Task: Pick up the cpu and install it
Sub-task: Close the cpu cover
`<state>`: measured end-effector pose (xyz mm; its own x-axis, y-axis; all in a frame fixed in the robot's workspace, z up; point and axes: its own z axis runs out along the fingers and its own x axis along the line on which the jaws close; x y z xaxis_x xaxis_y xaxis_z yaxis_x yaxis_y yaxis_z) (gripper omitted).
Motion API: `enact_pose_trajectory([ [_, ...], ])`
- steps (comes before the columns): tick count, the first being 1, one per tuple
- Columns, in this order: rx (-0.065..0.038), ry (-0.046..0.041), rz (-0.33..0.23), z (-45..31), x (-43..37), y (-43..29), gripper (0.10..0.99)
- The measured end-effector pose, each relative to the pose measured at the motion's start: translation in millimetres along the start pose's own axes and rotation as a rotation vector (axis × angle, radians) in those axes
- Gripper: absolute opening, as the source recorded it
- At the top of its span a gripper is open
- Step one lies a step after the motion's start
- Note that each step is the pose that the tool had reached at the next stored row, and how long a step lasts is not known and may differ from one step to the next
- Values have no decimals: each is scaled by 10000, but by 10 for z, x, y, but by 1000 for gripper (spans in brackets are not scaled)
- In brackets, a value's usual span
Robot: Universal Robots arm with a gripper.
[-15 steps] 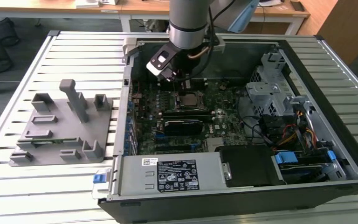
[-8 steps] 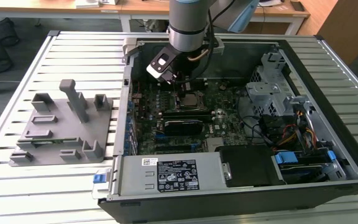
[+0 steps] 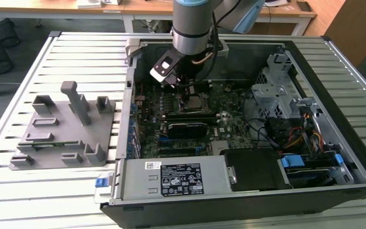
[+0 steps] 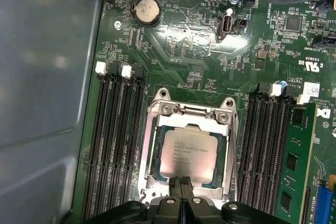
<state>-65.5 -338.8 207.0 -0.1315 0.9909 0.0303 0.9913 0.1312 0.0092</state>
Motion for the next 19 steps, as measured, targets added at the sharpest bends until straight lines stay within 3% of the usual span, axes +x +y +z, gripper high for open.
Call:
enact_pose_trajectory([
  [8, 4, -22, -1, 78, -3, -1, 106],
  [19, 3, -29, 0, 91, -3, 3, 106],
])
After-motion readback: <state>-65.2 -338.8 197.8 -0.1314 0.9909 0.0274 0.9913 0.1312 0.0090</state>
